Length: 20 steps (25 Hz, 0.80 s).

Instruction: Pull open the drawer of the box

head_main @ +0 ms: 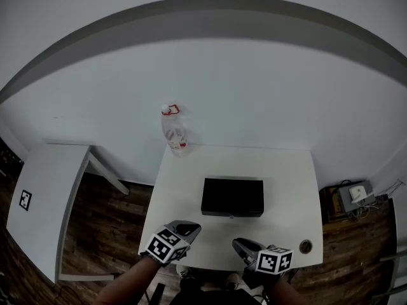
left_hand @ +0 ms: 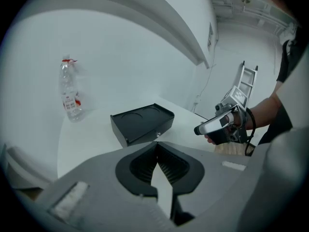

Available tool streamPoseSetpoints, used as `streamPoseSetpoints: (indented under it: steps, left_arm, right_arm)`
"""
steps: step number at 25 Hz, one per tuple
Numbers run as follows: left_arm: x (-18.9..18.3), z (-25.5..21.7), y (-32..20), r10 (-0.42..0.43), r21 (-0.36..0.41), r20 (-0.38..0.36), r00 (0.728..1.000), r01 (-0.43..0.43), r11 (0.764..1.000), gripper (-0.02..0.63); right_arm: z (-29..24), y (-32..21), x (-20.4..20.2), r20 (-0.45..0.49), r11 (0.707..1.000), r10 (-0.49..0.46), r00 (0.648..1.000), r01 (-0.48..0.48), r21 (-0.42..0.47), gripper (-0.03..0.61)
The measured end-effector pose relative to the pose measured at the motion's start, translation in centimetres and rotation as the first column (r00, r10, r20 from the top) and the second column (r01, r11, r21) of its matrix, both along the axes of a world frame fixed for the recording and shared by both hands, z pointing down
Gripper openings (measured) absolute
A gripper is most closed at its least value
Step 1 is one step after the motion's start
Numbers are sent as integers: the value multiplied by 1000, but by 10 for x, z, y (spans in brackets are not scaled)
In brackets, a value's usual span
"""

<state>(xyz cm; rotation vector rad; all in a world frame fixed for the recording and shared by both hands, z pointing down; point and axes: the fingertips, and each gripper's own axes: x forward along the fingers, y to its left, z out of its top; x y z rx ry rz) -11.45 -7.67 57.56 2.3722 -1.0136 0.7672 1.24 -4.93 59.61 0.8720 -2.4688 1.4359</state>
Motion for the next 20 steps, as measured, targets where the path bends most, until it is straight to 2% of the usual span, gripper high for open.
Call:
streamPoseSetpoints:
  steps: [3, 8, 12, 15, 20]
  left_arm:
    - [0, 9, -36, 62, 14, 107, 992, -64, 998, 6]
    - [3, 25, -84, 126, 21, 220, 967, -134, 991, 6]
    - [6, 45, -104, 173, -9, 290, 941, -178, 984, 6]
    - [6, 56, -112, 188, -23, 325, 927, -190, 981, 6]
    - [10, 66, -117, 203, -41, 336, 919, -202, 979, 6]
  right_arm:
    - [26, -23, -1, -71, 998, 44, 997, -46, -38, 84]
    - [57, -50, -7, -160, 991, 82, 984, -97, -87, 100]
    - [75, -65, -9, -206, 984, 102, 973, -129, -120, 104]
    - [83, -72, -11, -223, 980, 113, 968, -146, -139, 107]
    - [89, -82, -14, -242, 977, 113, 964, -152, -148, 110]
